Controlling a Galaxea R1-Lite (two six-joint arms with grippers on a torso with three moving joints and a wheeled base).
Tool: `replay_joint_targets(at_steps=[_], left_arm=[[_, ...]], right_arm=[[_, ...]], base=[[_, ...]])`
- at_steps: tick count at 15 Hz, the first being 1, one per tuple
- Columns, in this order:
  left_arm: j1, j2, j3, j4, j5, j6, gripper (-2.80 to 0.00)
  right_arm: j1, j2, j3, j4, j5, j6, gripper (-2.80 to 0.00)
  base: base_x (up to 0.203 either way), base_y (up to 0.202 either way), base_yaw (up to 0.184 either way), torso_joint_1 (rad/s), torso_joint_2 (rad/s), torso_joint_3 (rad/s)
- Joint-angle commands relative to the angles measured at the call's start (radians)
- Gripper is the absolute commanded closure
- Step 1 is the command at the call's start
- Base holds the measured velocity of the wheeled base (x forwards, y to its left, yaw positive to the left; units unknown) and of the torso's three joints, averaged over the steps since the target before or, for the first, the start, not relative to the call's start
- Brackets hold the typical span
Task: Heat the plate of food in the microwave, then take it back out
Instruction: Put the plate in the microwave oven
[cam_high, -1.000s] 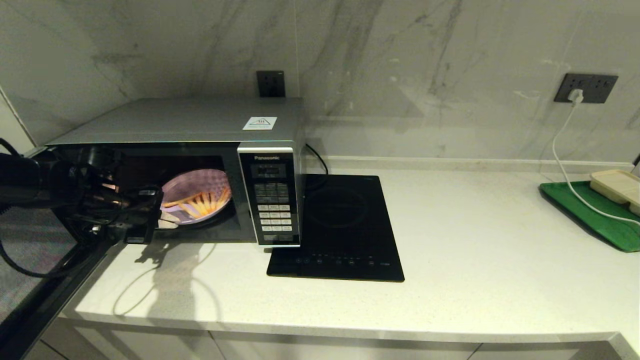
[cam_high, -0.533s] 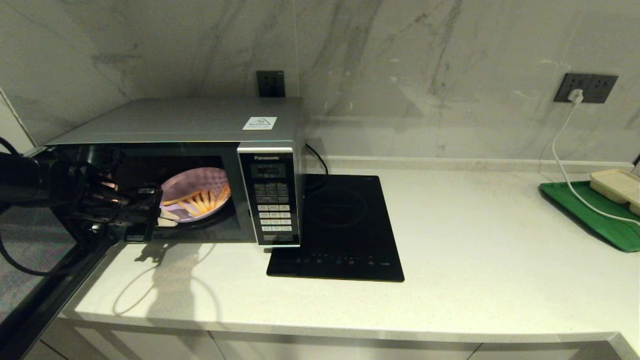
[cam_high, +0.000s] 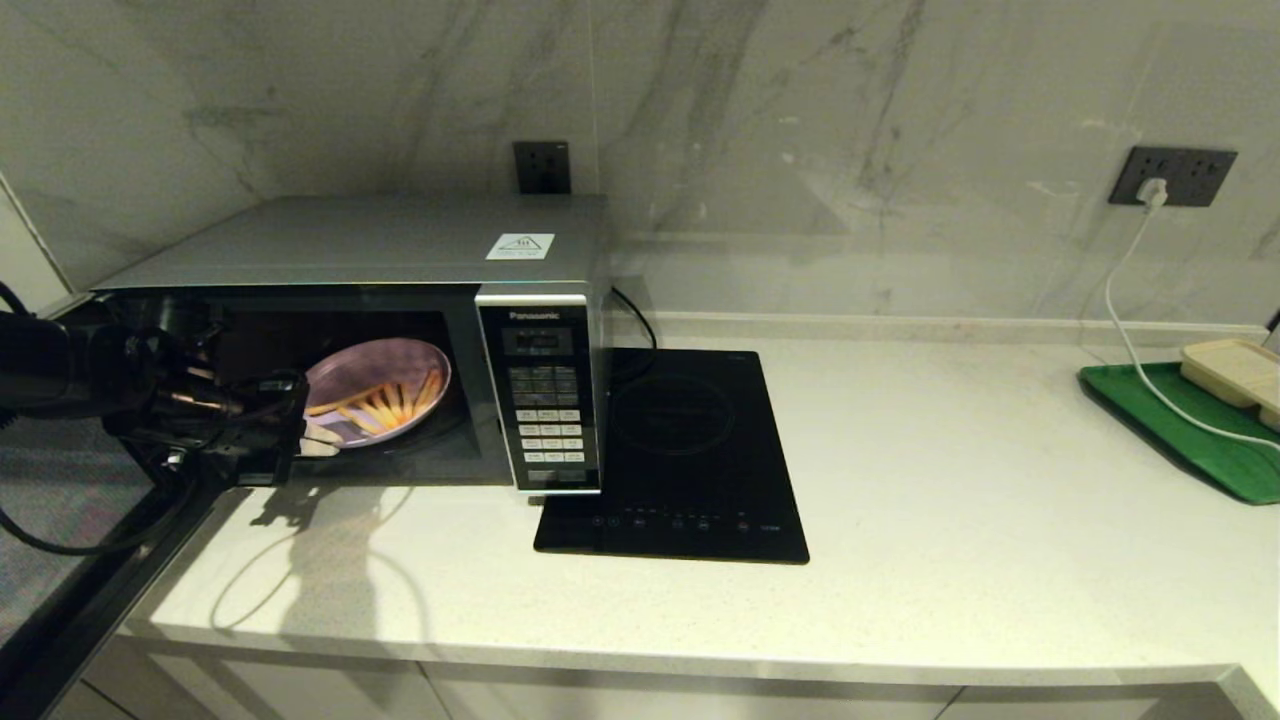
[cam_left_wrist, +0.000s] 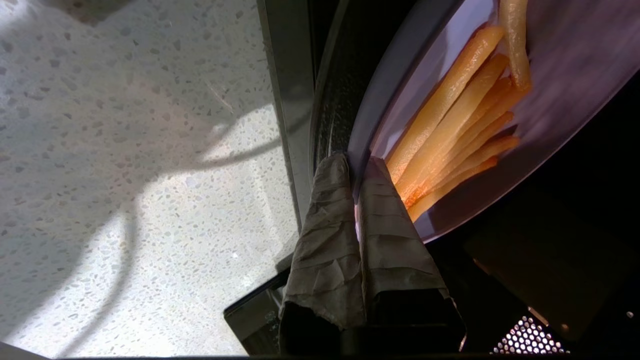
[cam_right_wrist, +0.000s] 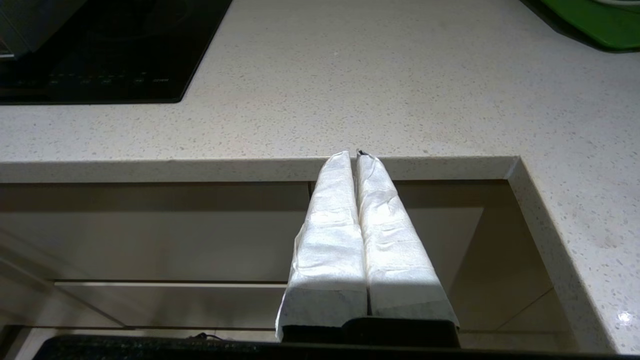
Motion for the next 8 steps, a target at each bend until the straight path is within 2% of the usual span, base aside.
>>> replay_joint_targets(at_steps=[1, 5, 6, 8], left_arm=[[0.001, 0.007, -0.001, 0.002, -0.002, -0.007, 0.0], [-0.002, 0.01, 0.001, 0.002, -0.003, 0.006, 0.0], [-0.002, 0.009, 0.001, 0.002, -0.003, 0.006, -2.8], [-0.003, -0.003, 0.002, 0.002, -0.008, 0.004, -2.8]], right_arm=[[0.0, 0.0, 0.0, 0.001, 0.0, 0.001, 0.0], [0.001, 0.0, 0.0, 0.001, 0.0, 0.001, 0.0], [0.001, 0.0, 0.0, 0.001, 0.0, 0.001, 0.0], [0.001, 0.0, 0.0, 0.001, 0.0, 0.001, 0.0]], base=[[0.0, 0.0, 0.0, 0.0, 0.0, 0.0], [0.0, 0.0, 0.0, 0.0, 0.0, 0.0], [0.0, 0.0, 0.0, 0.0, 0.0, 0.0], [0.0, 0.0, 0.0, 0.0, 0.0, 0.0]])
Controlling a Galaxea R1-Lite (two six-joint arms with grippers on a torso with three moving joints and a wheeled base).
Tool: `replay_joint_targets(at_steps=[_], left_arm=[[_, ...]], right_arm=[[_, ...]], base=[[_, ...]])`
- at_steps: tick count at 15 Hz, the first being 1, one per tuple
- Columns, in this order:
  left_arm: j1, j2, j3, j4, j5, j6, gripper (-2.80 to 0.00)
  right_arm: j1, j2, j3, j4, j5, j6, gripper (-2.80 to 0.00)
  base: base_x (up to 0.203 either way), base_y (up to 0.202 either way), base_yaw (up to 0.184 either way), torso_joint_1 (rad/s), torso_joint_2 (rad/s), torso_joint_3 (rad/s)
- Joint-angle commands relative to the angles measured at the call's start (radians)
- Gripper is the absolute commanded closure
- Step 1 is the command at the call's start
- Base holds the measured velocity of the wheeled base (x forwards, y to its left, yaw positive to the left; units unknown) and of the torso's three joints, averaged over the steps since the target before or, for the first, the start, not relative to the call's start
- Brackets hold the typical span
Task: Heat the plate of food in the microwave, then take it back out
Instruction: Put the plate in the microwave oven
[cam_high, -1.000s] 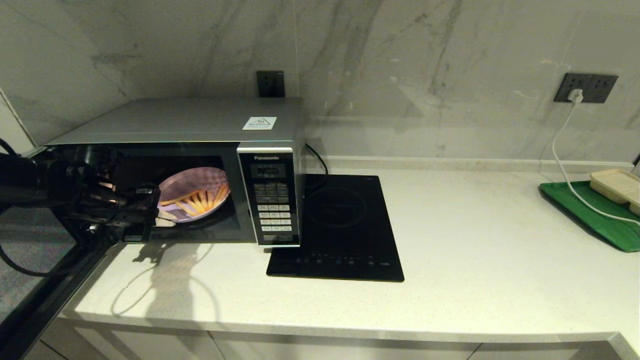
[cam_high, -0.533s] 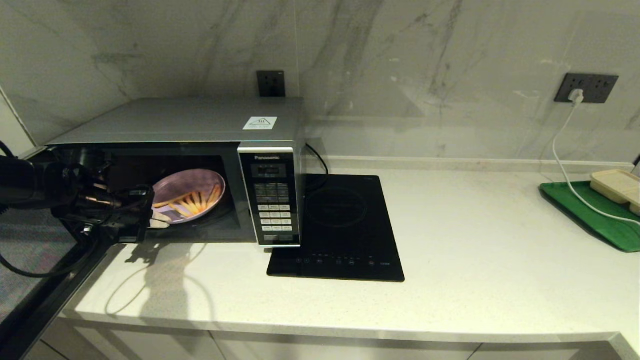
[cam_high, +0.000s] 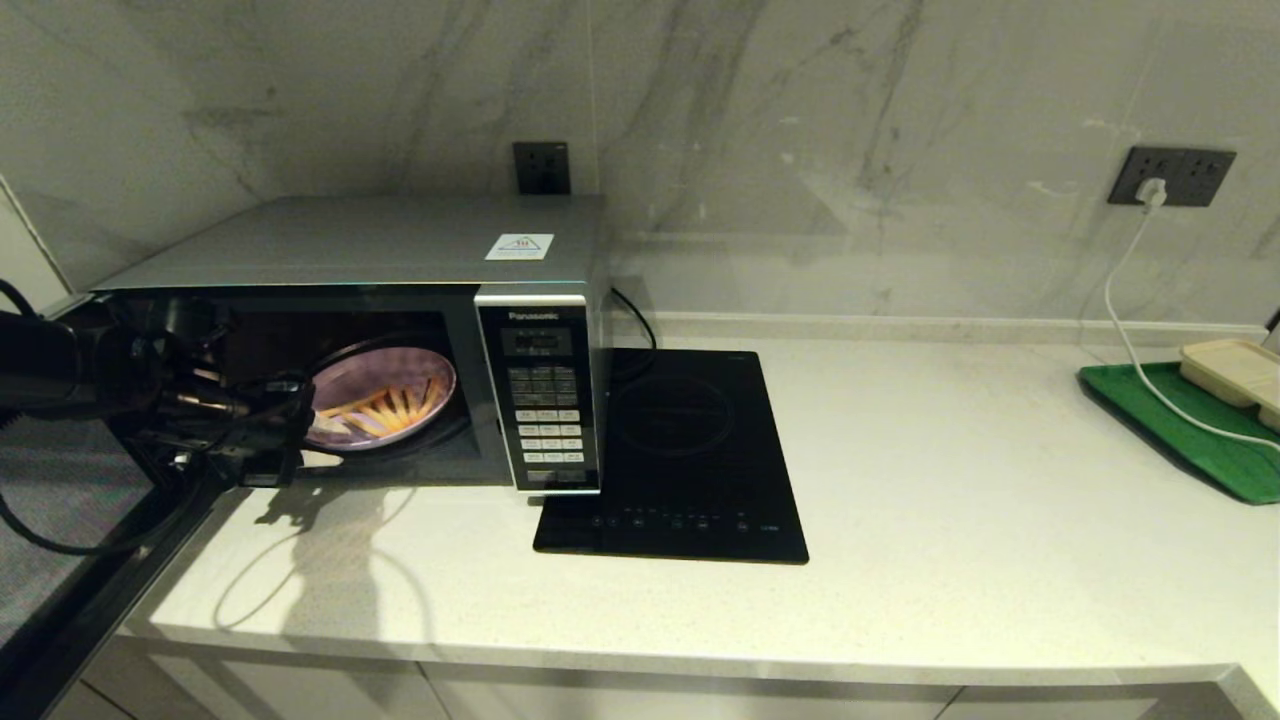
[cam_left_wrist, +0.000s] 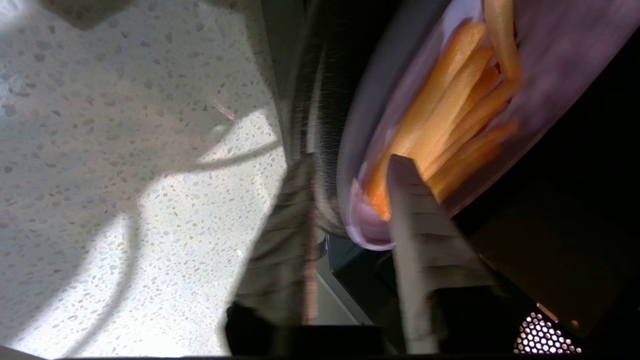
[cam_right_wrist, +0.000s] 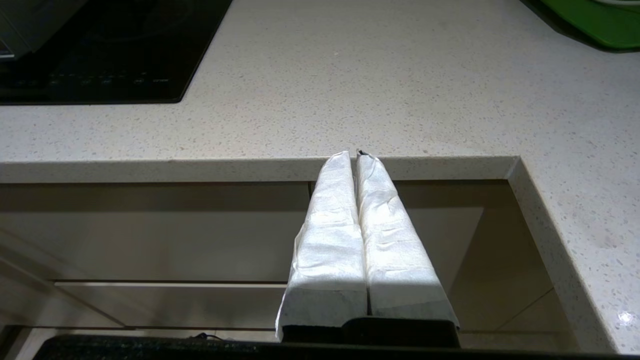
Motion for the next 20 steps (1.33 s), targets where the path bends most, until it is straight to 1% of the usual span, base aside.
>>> replay_joint_targets(at_steps=[1, 5, 9, 12, 14, 15, 16, 17, 18, 20], left_arm=[[-0.002, -0.016, 0.004, 0.003, -0.002, -0.009, -2.8], [-0.003, -0.066, 0.006, 0.003, -0.003, -0.009, -2.8], [-0.036, -0.114, 0.005, 0.004, -0.001, -0.009, -2.8], [-0.041, -0.138, 0.01, 0.009, -0.002, -0.011, -2.8], [-0.05, -0.196, 0.076, 0.011, -0.008, -0.007, -2.8], [-0.06, -0.243, 0.128, 0.009, -0.021, 0.005, -2.8], [-0.073, -0.294, 0.189, 0.008, -0.033, 0.035, -2.8], [-0.088, -0.345, 0.245, 0.008, -0.04, 0.073, 0.0], [-0.106, -0.408, 0.306, 0.01, -0.043, 0.111, 0.0], [-0.141, -0.542, 0.42, 0.015, -0.045, 0.159, 0.0]], right_arm=[[0.0, 0.0, 0.0, 0.001, 0.0, 0.0, 0.0], [0.0, 0.0, 0.0, 0.001, 0.0, 0.0, 0.0], [0.0, 0.0, 0.0, 0.001, 0.0, 0.0, 0.0], [0.0, 0.0, 0.0, 0.001, 0.0, 0.0, 0.0], [0.0, 0.0, 0.0, 0.001, 0.0, 0.0, 0.0], [-0.001, 0.0, 0.0, 0.001, 0.0, 0.0, 0.0], [0.0, 0.0, 0.0, 0.001, 0.0, 0.0, 0.0], [-0.001, 0.0, 0.0, 0.001, 0.0, 0.0, 0.0], [0.0, 0.0, 0.0, 0.001, 0.0, 0.0, 0.0], [0.0, 0.0, 0.0, 0.001, 0.0, 0.0, 0.0]], base=[[0.0, 0.0, 0.0, 0.0, 0.0, 0.0], [0.0, 0.0, 0.0, 0.0, 0.0, 0.0], [0.0, 0.0, 0.0, 0.0, 0.0, 0.0], [0.0, 0.0, 0.0, 0.0, 0.0, 0.0], [0.0, 0.0, 0.0, 0.0, 0.0, 0.0], [0.0, 0.0, 0.0, 0.0, 0.0, 0.0], [0.0, 0.0, 0.0, 0.0, 0.0, 0.0], [0.0, 0.0, 0.0, 0.0, 0.0, 0.0], [0.0, 0.0, 0.0, 0.0, 0.0, 0.0], [0.0, 0.0, 0.0, 0.0, 0.0, 0.0]])
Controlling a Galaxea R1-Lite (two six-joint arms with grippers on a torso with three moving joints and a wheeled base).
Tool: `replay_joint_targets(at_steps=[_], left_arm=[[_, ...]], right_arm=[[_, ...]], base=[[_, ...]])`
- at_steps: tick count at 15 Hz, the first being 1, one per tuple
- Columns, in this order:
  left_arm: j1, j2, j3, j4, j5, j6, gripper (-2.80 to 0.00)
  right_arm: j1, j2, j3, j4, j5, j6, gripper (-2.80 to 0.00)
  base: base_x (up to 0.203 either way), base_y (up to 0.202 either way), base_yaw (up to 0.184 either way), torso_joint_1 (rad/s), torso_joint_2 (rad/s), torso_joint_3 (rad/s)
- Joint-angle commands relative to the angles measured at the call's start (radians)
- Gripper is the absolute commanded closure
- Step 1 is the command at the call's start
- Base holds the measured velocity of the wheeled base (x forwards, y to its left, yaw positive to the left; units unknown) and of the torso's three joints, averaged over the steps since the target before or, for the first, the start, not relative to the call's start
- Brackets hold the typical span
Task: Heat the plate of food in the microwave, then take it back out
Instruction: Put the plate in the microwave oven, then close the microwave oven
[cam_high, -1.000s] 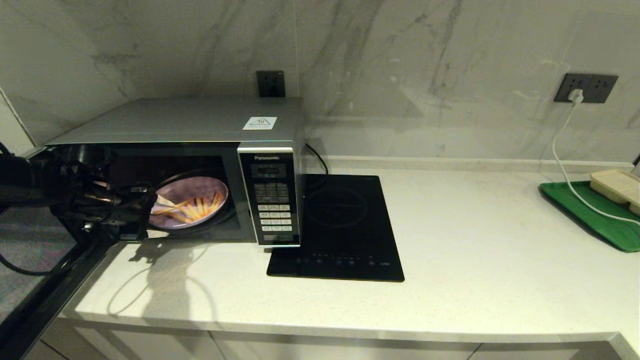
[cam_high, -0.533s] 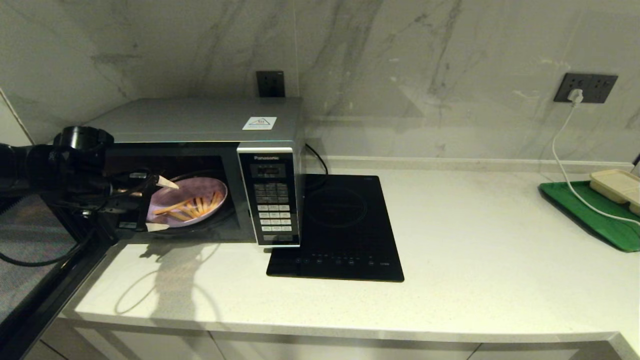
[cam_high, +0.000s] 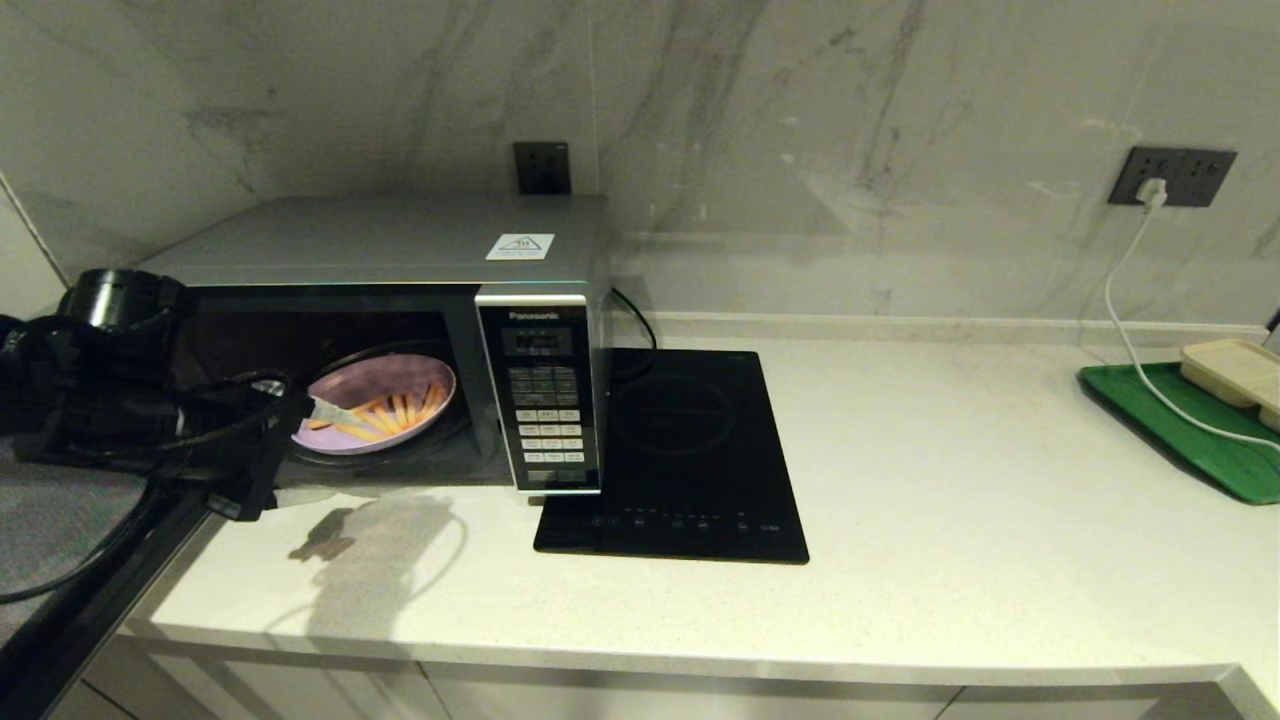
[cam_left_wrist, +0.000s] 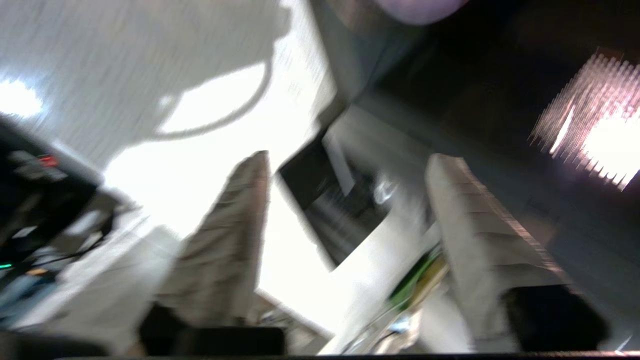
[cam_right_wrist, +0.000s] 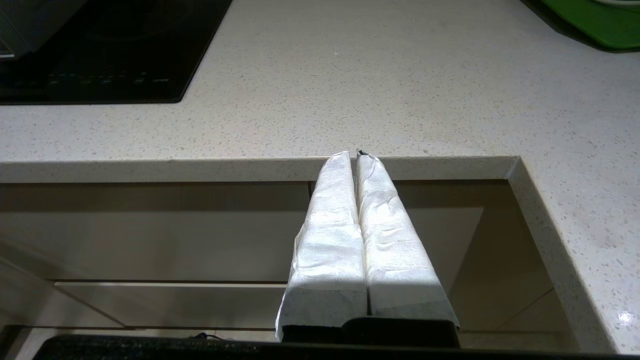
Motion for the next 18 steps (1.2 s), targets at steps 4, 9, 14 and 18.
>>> replay_joint_targets(at_steps=[4, 9, 14, 18], left_arm=[[-0.077, -0.456, 0.233, 0.079, 0.025, 0.141, 0.0], [0.241, -0.563, 0.16, 0.173, 0.224, 0.691, 0.0], [0.508, -0.428, -0.208, 0.141, 0.243, 1.007, 0.0], [0.637, -0.317, -0.364, 0.211, 0.247, 1.054, 0.0]], right_arm=[[0.001, 0.0, 0.0, 0.001, 0.0, 0.0, 0.0], [0.001, 0.0, 0.0, 0.001, 0.0, 0.0, 0.0], [0.001, 0.0, 0.0, 0.001, 0.0, 0.0, 0.0], [0.001, 0.0, 0.0, 0.001, 0.0, 0.0, 0.0]], base=[[0.0, 0.0, 0.0, 0.0, 0.0, 0.0], [0.0, 0.0, 0.0, 0.0, 0.0, 0.0], [0.0, 0.0, 0.0, 0.0, 0.0, 0.0], [0.0, 0.0, 0.0, 0.0, 0.0, 0.0]])
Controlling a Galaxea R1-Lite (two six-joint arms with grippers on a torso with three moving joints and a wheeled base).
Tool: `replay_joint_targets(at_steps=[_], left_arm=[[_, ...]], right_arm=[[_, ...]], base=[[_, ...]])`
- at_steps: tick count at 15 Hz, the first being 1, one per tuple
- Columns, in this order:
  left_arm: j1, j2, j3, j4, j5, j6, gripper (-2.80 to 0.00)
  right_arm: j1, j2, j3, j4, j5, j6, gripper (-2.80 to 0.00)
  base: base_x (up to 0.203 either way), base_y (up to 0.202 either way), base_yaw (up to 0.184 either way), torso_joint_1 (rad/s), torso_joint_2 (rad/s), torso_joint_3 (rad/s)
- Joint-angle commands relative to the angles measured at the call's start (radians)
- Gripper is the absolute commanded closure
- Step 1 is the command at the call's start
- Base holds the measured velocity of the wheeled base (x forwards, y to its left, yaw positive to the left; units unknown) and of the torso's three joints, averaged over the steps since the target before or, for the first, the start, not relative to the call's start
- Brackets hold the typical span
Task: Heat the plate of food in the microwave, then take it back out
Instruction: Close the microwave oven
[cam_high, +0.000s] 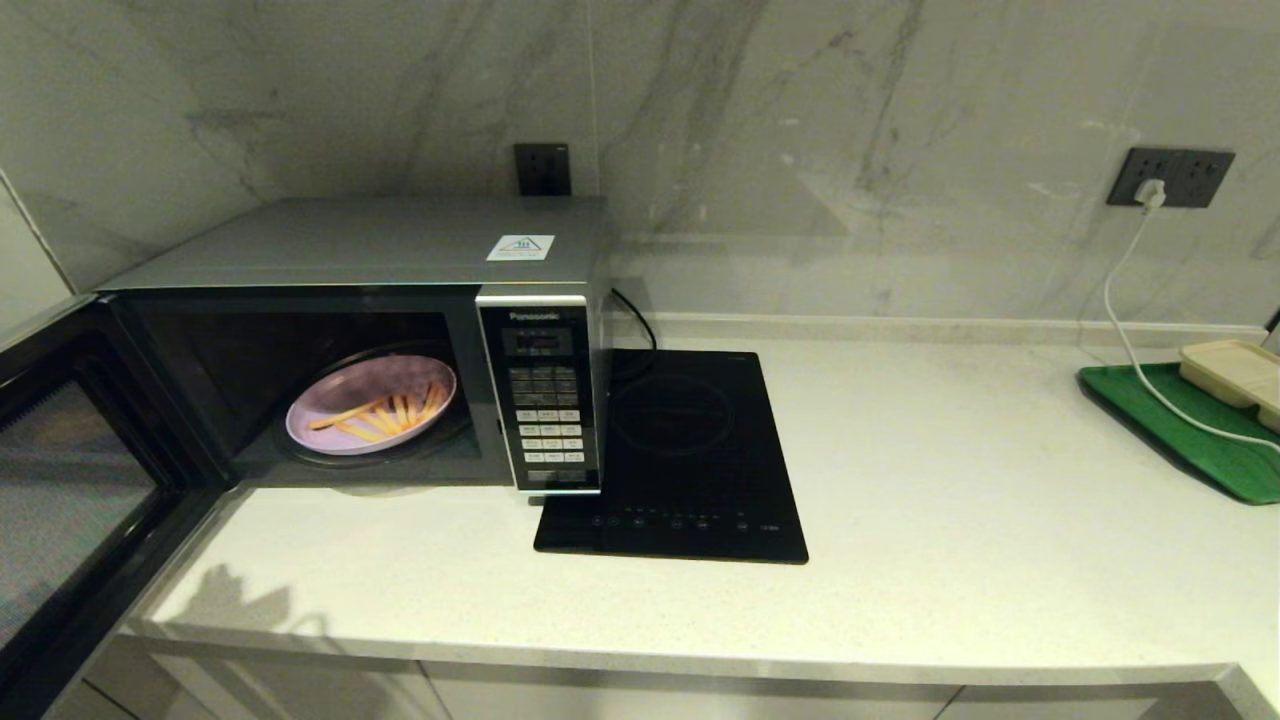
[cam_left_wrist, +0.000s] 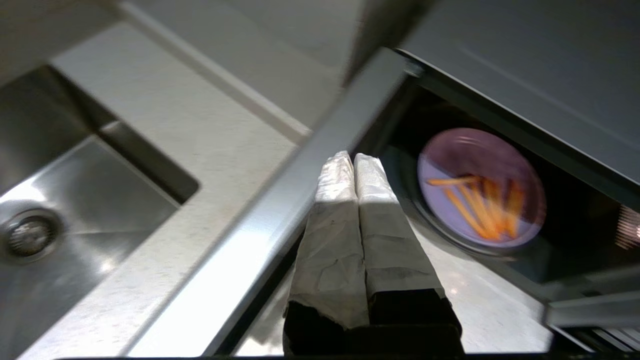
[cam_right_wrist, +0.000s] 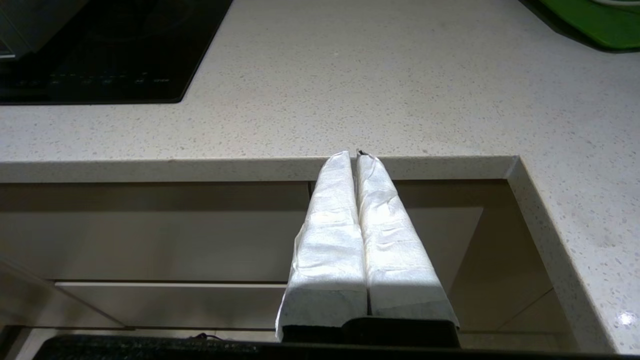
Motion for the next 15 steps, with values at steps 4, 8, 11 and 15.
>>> replay_joint_targets(at_steps=[4, 8, 11, 15], left_arm=[[0.18, 0.181, -0.047, 0.01, -0.009, 0.088, 0.0], [0.218, 0.273, -0.158, 0.248, -0.054, 0.126, 0.0], [0.22, 0.354, -0.323, 0.549, -0.117, 0.083, 0.0], [0.221, 0.376, -0.338, 0.642, -0.161, 0.054, 0.0]], right_arm=[[-0.001, 0.0, 0.0, 0.001, 0.0, 0.0, 0.0], [0.001, 0.0, 0.0, 0.001, 0.0, 0.0, 0.0], [0.001, 0.0, 0.0, 0.001, 0.0, 0.0, 0.0], [0.001, 0.0, 0.0, 0.001, 0.0, 0.0, 0.0]], base=[[0.0, 0.0, 0.0, 0.0, 0.0, 0.0], [0.0, 0.0, 0.0, 0.0, 0.0, 0.0], [0.0, 0.0, 0.0, 0.0, 0.0, 0.0], [0.0, 0.0, 0.0, 0.0, 0.0, 0.0]])
